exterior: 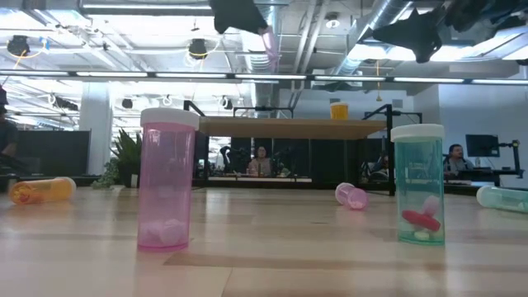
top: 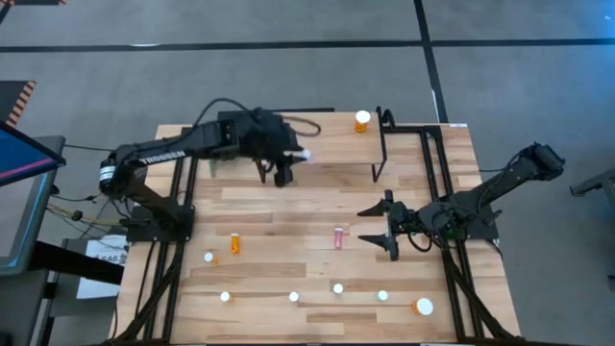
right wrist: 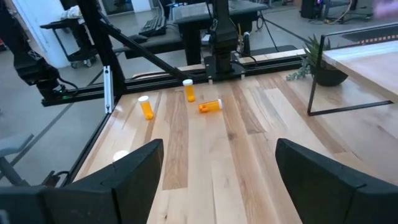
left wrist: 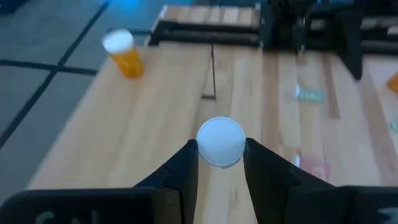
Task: Pick and place medicine bottles onto shelf by color
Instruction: Put the top left pink pill bottle on the shelf
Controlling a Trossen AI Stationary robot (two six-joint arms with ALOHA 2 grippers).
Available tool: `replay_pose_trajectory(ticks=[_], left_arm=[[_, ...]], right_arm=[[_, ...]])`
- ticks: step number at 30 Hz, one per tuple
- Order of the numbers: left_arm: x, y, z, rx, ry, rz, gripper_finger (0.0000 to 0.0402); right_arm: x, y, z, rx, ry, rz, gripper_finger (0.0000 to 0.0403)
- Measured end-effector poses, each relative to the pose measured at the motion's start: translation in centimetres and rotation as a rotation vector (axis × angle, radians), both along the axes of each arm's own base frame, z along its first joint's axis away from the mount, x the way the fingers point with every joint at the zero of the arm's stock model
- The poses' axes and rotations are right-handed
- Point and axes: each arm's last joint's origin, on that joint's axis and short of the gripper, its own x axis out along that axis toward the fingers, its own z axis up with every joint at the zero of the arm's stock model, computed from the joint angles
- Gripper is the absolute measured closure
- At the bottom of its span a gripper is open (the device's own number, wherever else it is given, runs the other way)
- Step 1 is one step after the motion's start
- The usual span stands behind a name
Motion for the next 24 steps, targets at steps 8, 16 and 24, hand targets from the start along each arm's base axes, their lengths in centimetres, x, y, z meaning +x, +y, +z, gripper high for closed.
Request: replay_pose_trajectory(ticks=[8, 16, 24], left_arm=[[2.5, 3.2, 2.3, -0.01, 0.071, 0.005, 0.0305], [7.0, 6.9, 2.5, -0.015, 0.108, -0.011, 0.0305], [9.3, 11.0, -0.8, -0.007, 0.191, 0.003, 0.0305]], right_arm=[[0.3, -0.8, 0.0, 0.001, 0.001, -0.044, 0.0072], [0.3, -0.8, 0.0, 0.001, 0.002, -0.042, 0.0072], [0.2, -0.8, -0.3, -0.007, 0.026, -0.043, 0.0072]])
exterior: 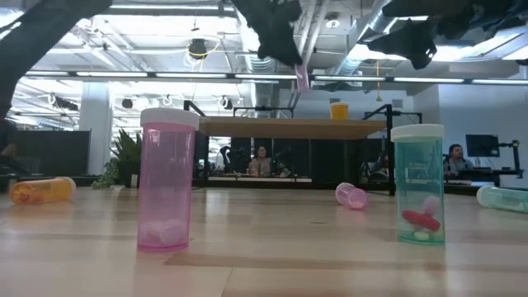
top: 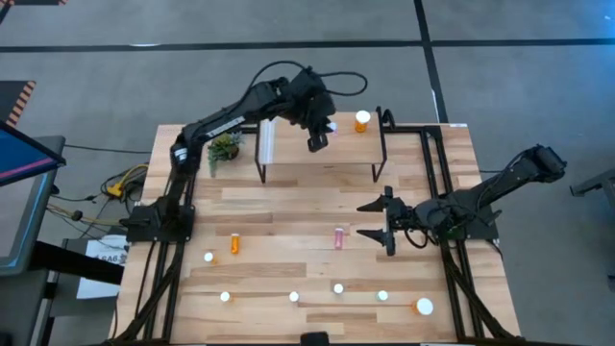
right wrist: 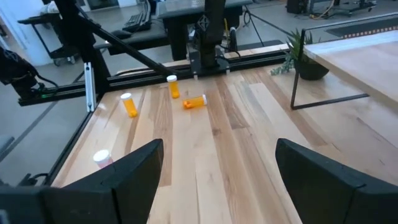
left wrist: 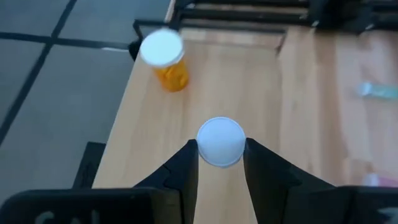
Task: Pick and place medicine bottles onto shelf by color
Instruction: Put the top left pink pill bottle on the shelf
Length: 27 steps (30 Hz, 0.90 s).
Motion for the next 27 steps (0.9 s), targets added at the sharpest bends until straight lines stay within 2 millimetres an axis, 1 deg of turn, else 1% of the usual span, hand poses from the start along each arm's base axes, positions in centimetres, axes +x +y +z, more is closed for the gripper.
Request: replay_pose_trajectory(ticks=[3, 5, 7, 9, 13, 16, 23, 26, 27], left_arm=[[0.5, 1.4, -1.5, -0.012, 0.023, -0.019, 0.0305], [0.3, 2.3, -2.0, -0.027, 0.022, -0.026, 0.0305], [0.5, 3.0, -2.0, -0.01, -0.01, -0.026, 0.0305], [0.3, 3.8, -2.4, -0.021, 0.0, -0.009, 0.0305], [0.2, 5.1, -2.7, -0.041, -0.044, 0.004, 0.0305], [0.0, 5.7, -2.8, -0.063, -0.069, -0.002, 0.0305], [-0.4, 6.2, -2.8, -0.068, -0.07, 0.007, 0.0305], [0.0, 6.7, -3.5, -0.074, -0.07, 0.003, 0.0305], [0.0, 7.0, -4.1, -0.091, -0.053, 0.008, 0.0305]], right_arm=[[0.0, 0.0, -0.1, -0.005, 0.013, 0.0, 0.0072], [0.0, 0.0, -0.2, -0.007, 0.017, 0.0, 0.0072], [0.0, 0.0, -0.2, -0.007, 0.017, 0.0, 0.0072], [0.0, 0.0, -0.2, -0.007, 0.017, -0.001, 0.0072], [0.0, -0.1, -0.2, -0.007, 0.016, -0.002, 0.0072], [0.0, 0.0, -0.1, -0.006, 0.015, -0.002, 0.0072], [0.0, 0.0, -0.1, -0.006, 0.014, -0.002, 0.0072], [0.0, -0.2, -0.1, -0.006, 0.015, -0.009, 0.0072], [0.0, -0.2, -0.1, -0.005, 0.015, -0.009, 0.0072]])
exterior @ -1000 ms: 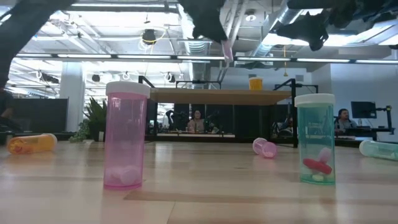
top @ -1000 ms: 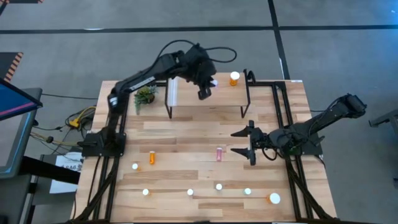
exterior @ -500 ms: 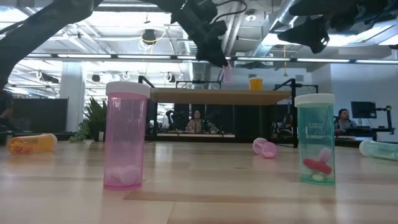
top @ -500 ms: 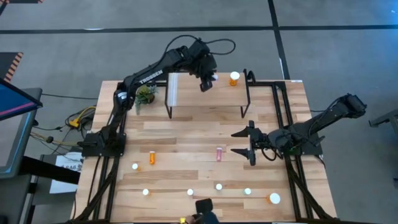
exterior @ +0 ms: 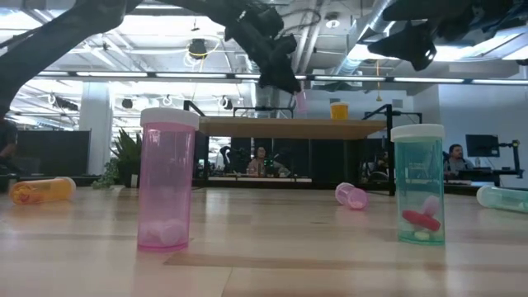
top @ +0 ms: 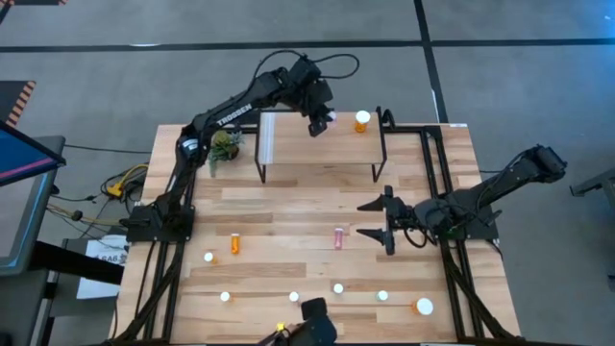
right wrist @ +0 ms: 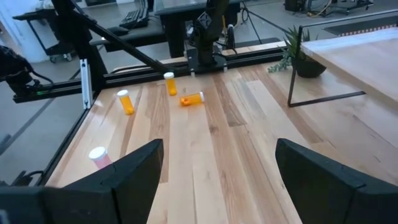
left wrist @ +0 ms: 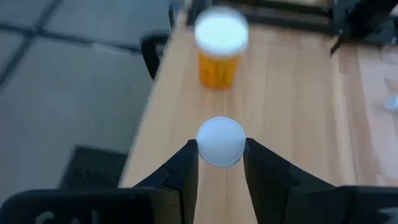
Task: Pick and place medicine bottles onto shelf by color
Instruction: Put the top left pink pill bottle on the shelf
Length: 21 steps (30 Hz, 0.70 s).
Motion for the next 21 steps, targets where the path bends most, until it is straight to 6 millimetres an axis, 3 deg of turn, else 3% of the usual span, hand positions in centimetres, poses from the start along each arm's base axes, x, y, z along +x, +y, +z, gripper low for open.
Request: replay_pose_trajectory(ticks=[5, 17, 21], left_arm=[[0.8, 0.8, -2.1, -0.026, 0.025, -0.004, 0.0305], [1.0, 0.8, -2.5, -0.033, 0.037, -0.006, 0.0304], [1.0, 0.9, -2.6, -0.036, 0.04, 0.0, 0.0287]], right_arm=[[0.0, 0.0, 0.0, 0.0, 0.0, 0.0, 0.0072], [0.1, -0.4, 0.0, -0.003, 0.005, -0.019, 0.0072], [0.1, -0.4, 0.0, -0.002, 0.004, -0.019, 0.0072]])
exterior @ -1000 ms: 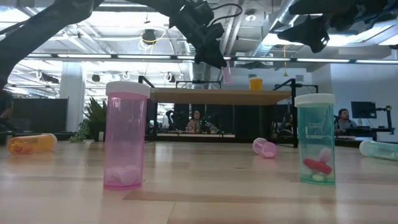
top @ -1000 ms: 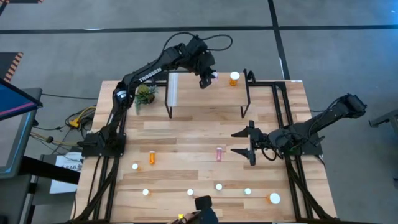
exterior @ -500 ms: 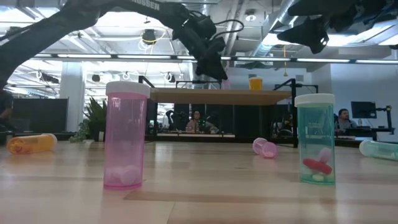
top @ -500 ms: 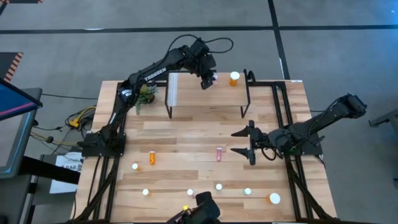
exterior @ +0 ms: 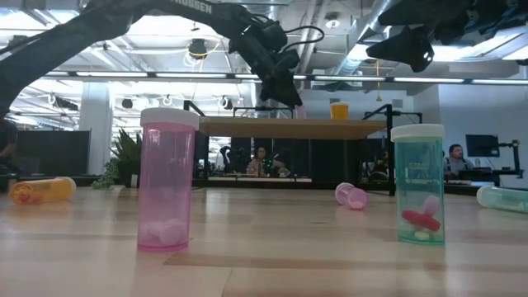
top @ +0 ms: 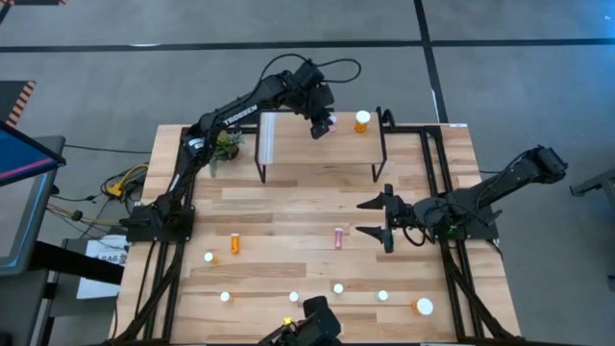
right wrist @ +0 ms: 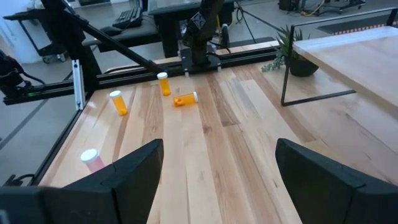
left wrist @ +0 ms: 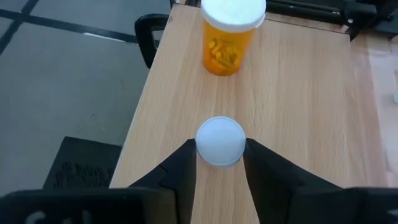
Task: Pick and place medicine bottles onto shelf by color
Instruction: Put the top left pink pill bottle on the shelf, then put the large orange pill bottle on the shelf aligned with the other large orange pill bottle
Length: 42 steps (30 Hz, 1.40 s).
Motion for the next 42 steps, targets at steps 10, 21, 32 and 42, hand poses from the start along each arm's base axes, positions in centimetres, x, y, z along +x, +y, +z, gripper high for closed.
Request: replay_pose_trajectory(ticks=[10, 21, 32, 42], left_arm=[[0.1, 0.1, -0.4, 0.016, 0.026, 0.031, 0.0225], [-2.6, -0.9, 1.8, 0.074, 0.198, 0.049, 0.0209], [-6.5, -6.2, 8.3, 0.099, 0.141, 0.016, 0.0244], [-11.5, -13.5, 13.1, 0.21, -0.221, -0.051, 0.0272]], right_arm=[[0.0, 0.0, 0.0, 0.008, -0.001, -0.001, 0.0072], [-0.1, 0.0, -0.2, 0.021, 0.022, -0.008, 0.0072], [-0.3, -0.1, -0.4, 0.174, 0.108, -0.103, 0.0072], [-0.1, 2.4, 7.0, 0.129, 0.278, -0.034, 0.0072]])
